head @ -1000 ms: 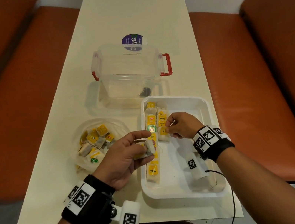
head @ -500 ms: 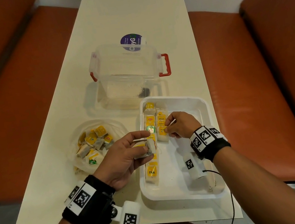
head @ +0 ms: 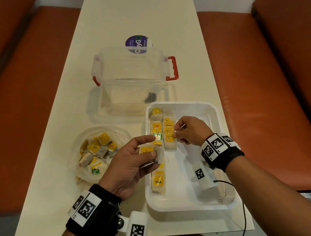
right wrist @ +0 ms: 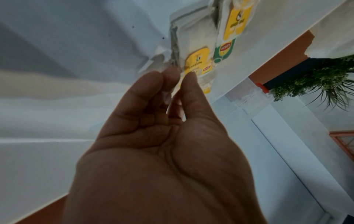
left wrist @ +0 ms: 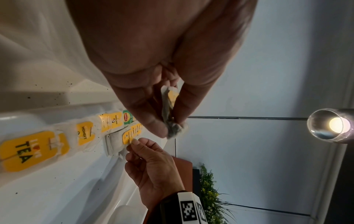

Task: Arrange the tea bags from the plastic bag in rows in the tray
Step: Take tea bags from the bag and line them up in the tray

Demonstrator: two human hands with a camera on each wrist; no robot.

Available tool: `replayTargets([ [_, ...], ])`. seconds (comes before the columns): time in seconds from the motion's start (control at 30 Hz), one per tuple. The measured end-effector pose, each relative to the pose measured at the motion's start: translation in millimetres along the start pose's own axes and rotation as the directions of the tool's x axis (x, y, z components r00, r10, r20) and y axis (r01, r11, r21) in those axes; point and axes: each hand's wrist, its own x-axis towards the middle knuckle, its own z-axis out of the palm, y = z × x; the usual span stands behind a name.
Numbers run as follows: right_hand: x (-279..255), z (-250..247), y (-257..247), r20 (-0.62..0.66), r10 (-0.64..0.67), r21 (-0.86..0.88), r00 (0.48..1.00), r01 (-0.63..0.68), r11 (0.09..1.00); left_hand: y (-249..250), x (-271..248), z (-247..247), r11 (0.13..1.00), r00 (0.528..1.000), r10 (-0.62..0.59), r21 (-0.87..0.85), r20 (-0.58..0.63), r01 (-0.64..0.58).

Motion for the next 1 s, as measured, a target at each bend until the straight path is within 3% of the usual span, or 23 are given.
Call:
replayTargets([
  [0.33,-25,-1,-14,-0.029,-0.069,0.049,0.997,0.071,0.996,0,1,6,0.994,0.999,0.05,0.095,-0.019,-0.048],
  [0.63,-85,-10,-47,0.23,-0.26,0.218,0.938,0.21,0.953,1,0,11,0.891,0.977,0.164,0.405,0.133,-0.205],
  [1.0,-103,-18,-37,0.107,-0.318,0.378,0.942,0.258,0.889,-7,-3,11,0.858,0.983,0.125,0.482,0.136,-0.176],
])
